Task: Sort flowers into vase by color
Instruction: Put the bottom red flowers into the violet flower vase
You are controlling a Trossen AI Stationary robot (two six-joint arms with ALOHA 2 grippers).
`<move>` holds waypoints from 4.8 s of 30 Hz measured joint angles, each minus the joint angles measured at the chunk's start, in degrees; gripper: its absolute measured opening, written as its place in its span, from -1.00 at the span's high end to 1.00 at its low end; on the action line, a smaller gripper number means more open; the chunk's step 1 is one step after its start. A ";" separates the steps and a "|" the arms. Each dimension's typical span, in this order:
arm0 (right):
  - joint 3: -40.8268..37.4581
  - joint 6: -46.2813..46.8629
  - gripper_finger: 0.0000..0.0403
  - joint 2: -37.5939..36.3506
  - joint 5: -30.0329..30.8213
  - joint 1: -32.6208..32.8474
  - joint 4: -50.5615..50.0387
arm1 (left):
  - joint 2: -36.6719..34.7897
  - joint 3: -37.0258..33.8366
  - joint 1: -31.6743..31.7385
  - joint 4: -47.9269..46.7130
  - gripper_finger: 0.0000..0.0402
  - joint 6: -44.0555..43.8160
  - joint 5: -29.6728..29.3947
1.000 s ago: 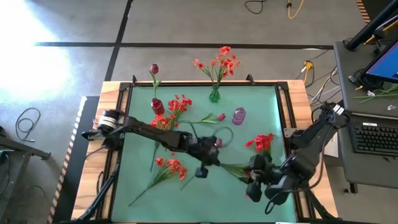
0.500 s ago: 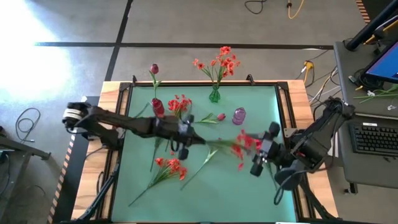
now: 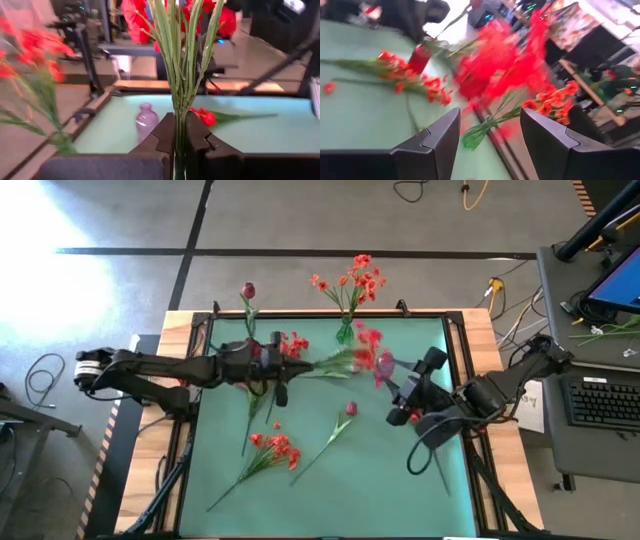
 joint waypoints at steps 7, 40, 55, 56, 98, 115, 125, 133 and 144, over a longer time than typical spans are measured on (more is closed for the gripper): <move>-4.29 5.79 0.00 -3.40 -5.84 0.12 2.09 | -4.63 -0.28 -0.49 4.07 1.00 -0.27 0.72; -38.61 -16.83 -0.03 -6.95 -38.64 -12.57 87.11 | 21.75 -0.06 -6.21 46.81 1.00 -7.81 4.56; -38.61 -18.33 -0.72 -6.85 -43.41 -15.89 92.00 | 23.68 -0.06 -6.28 48.54 1.00 -8.73 3.95; -38.61 -18.33 -0.72 -6.85 -43.07 -15.90 92.08 | 24.34 0.01 -6.28 49.44 1.00 -9.02 3.93; -38.61 -16.18 0.83 -7.32 -41.87 -17.37 86.78 | 32.57 7.00 -6.54 45.40 0.14 -13.81 11.61; -38.61 -10.84 0.81 -19.17 -17.38 -22.75 60.39 | 19.23 7.05 -6.32 5.42 -0.04 -15.74 11.74; -38.61 -2.69 0.81 -22.39 -17.44 -31.77 47.29 | 15.90 7.05 -6.32 -6.63 -0.04 -20.05 11.64; -38.61 -1.31 0.81 -25.91 -19.92 -32.15 45.74 | 15.12 7.05 -6.32 -6.43 -0.04 -19.19 11.48; -38.61 2.48 0.81 -27.08 -23.37 -32.15 38.42 | 15.08 7.09 -6.25 -6.49 -0.04 -19.17 11.40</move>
